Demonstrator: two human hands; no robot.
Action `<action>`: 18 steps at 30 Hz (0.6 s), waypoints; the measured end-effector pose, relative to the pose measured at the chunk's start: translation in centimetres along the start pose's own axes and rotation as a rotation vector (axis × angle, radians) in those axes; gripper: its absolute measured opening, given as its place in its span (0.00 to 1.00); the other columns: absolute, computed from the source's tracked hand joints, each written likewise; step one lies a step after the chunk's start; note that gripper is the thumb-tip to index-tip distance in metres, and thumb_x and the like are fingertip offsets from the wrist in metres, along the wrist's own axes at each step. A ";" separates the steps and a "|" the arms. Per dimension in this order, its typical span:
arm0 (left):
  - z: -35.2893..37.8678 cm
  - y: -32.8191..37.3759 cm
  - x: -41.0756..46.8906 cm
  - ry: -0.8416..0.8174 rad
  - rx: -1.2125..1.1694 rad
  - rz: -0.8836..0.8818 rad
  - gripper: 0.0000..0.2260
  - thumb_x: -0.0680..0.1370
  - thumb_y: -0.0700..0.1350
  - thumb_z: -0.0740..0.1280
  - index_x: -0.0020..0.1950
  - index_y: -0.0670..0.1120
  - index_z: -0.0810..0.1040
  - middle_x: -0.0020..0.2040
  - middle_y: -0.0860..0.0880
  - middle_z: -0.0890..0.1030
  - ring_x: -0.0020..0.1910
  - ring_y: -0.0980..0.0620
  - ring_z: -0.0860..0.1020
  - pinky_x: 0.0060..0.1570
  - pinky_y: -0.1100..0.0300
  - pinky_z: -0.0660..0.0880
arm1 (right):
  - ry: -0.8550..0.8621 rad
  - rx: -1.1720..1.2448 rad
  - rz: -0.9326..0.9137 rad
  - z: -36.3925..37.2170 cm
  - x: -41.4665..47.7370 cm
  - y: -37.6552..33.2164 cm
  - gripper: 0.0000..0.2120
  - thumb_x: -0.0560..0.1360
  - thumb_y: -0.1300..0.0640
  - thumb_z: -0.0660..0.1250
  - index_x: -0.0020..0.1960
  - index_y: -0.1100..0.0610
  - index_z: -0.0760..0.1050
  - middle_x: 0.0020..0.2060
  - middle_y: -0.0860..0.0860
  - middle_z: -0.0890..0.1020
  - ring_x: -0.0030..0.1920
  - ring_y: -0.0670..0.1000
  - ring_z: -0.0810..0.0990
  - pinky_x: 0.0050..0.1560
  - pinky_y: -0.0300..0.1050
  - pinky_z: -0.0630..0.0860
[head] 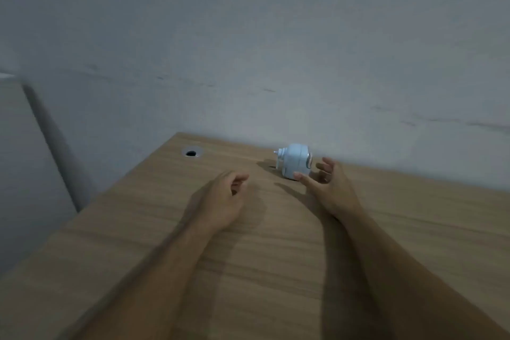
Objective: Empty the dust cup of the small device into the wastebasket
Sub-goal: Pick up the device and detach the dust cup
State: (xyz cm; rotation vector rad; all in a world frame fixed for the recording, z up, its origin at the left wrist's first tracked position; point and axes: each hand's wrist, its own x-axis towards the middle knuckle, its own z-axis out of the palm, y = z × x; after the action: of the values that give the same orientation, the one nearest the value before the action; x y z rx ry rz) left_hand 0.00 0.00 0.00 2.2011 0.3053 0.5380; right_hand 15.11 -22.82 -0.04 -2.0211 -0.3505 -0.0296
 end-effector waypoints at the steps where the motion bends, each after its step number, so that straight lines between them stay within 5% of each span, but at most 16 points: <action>1: 0.1 -0.2 0.4 -0.018 0.025 -0.001 0.14 0.89 0.45 0.67 0.74 0.48 0.83 0.71 0.56 0.83 0.63 0.60 0.79 0.50 0.86 0.69 | 0.013 0.008 -0.018 0.2 0.6 0.3 0.67 0.57 0.24 0.84 0.86 0.54 0.64 0.78 0.52 0.79 0.75 0.52 0.80 0.78 0.55 0.77; 3: 0.0 -0.1 0.5 -0.045 0.077 -0.008 0.14 0.89 0.47 0.66 0.75 0.51 0.82 0.69 0.60 0.81 0.61 0.62 0.77 0.47 0.84 0.71 | -0.023 -0.004 -0.045 0.4 0.8 0.1 0.66 0.56 0.24 0.84 0.85 0.53 0.65 0.76 0.49 0.81 0.72 0.51 0.83 0.76 0.55 0.79; 7: 0.3 -0.6 0.8 -0.048 0.070 0.014 0.12 0.88 0.54 0.66 0.68 0.61 0.85 0.67 0.65 0.85 0.62 0.65 0.82 0.67 0.59 0.81 | -0.097 -0.057 -0.171 1.3 1.9 0.6 0.46 0.71 0.43 0.86 0.82 0.47 0.68 0.71 0.41 0.81 0.66 0.45 0.86 0.65 0.37 0.82; 11: 1.0 -0.6 1.6 -0.050 0.028 0.044 0.11 0.88 0.48 0.68 0.66 0.56 0.88 0.61 0.65 0.86 0.57 0.74 0.78 0.54 0.81 0.73 | -0.118 0.003 -0.208 1.3 4.0 1.4 0.46 0.74 0.46 0.84 0.85 0.48 0.66 0.75 0.44 0.80 0.68 0.45 0.85 0.70 0.42 0.82; 16: 1.7 -0.7 2.4 -0.081 0.058 0.104 0.11 0.88 0.45 0.69 0.67 0.52 0.89 0.64 0.59 0.87 0.63 0.62 0.83 0.58 0.81 0.73 | -0.150 -0.060 -0.227 1.3 4.5 1.3 0.35 0.75 0.47 0.84 0.78 0.50 0.76 0.62 0.42 0.86 0.51 0.25 0.84 0.54 0.24 0.79; 18: 1.7 -1.1 2.3 -0.096 0.044 0.128 0.12 0.88 0.45 0.69 0.68 0.52 0.88 0.66 0.57 0.87 0.66 0.60 0.83 0.67 0.69 0.78 | -0.149 -0.092 -0.251 1.5 4.0 1.5 0.33 0.74 0.46 0.84 0.75 0.50 0.77 0.59 0.39 0.85 0.50 0.22 0.82 0.49 0.21 0.75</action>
State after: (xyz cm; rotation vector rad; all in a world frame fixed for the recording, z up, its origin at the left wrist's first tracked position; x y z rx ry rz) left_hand 2.73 0.44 -1.15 2.2919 0.1266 0.4967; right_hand 19.15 -21.18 -1.32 -2.0642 -0.7074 -0.0521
